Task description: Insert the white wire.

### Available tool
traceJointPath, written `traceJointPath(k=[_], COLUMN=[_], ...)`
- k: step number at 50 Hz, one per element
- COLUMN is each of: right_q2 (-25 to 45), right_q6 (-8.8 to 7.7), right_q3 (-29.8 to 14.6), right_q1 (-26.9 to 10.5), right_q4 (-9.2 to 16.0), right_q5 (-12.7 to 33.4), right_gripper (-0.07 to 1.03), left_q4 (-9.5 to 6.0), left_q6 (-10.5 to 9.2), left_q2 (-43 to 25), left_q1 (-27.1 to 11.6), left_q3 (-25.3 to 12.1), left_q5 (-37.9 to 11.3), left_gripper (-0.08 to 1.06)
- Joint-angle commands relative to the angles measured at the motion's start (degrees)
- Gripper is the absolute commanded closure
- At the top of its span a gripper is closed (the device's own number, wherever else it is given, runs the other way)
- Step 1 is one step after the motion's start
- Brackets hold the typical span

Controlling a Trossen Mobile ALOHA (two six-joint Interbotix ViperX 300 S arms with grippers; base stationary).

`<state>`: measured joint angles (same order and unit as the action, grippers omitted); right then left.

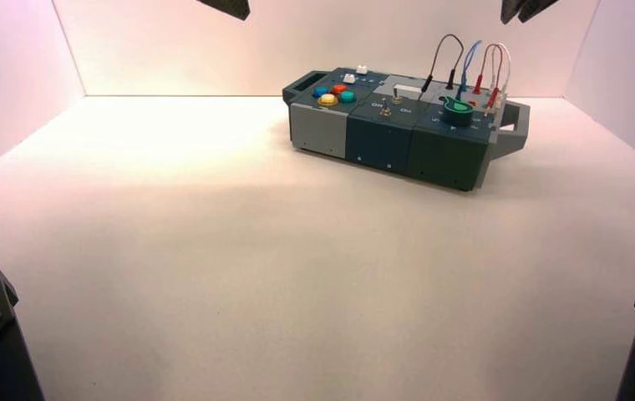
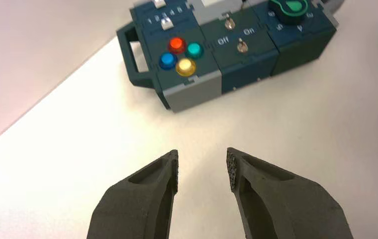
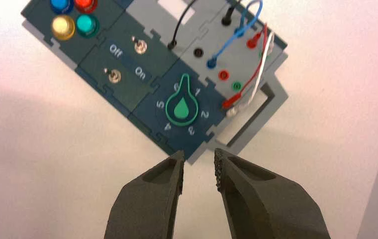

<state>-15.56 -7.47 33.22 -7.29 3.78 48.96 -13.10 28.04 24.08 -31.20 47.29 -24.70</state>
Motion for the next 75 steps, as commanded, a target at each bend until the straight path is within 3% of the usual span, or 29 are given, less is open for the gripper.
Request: traceJointPath(k=[1,29,42,52,58,66,70,75], right_q2=[-3.25,-6.86,-9.14,-9.67,-9.67,-10.11,-10.20,-9.93], right_q6=[0.09,0.44,0.79,1.32,2.81,5.71,6.42,6.94], right_q3=[1.32,6.33,9.40,9.40,9.40,10.02,10.63,11.43], right_q1=[0.53,1.41,5.10,6.15,6.59,7.73,7.82,8.00], right_q4=[0.09,-0.09,-0.18,0.00,-0.09,0.18,0.18,0.18], right_q5=[-0.26,-0.35,-1.14,-2.29,-3.69,-5.98,-6.77,-7.56], right_gripper=[0.61,0.61,0.61,0.61,0.61,0.61,0.61,0.61], left_q4=[0.09,0.00,-0.70,-1.41,-1.67,-3.34,-3.60,-3.69], left_q6=[0.26,0.09,-0.09,-0.18,-0.53,-2.81,-4.31,-4.66], left_q2=[0.70,1.32,2.02,2.37,2.37,1.67,1.58,1.14], left_q1=[-0.18,-0.09,-0.09,-0.26,-0.26,-0.35,-0.53,-0.62], left_q3=[-2.37,-5.89,-8.26,-9.49,-10.02,-11.07,-11.34,-11.78], left_q5=[-1.49,-6.86,-11.78,-14.68,-15.47,-14.85,-13.71,-12.92], left_gripper=[0.45,0.45,0.45,0.45,0.45,0.45,0.45,0.45])
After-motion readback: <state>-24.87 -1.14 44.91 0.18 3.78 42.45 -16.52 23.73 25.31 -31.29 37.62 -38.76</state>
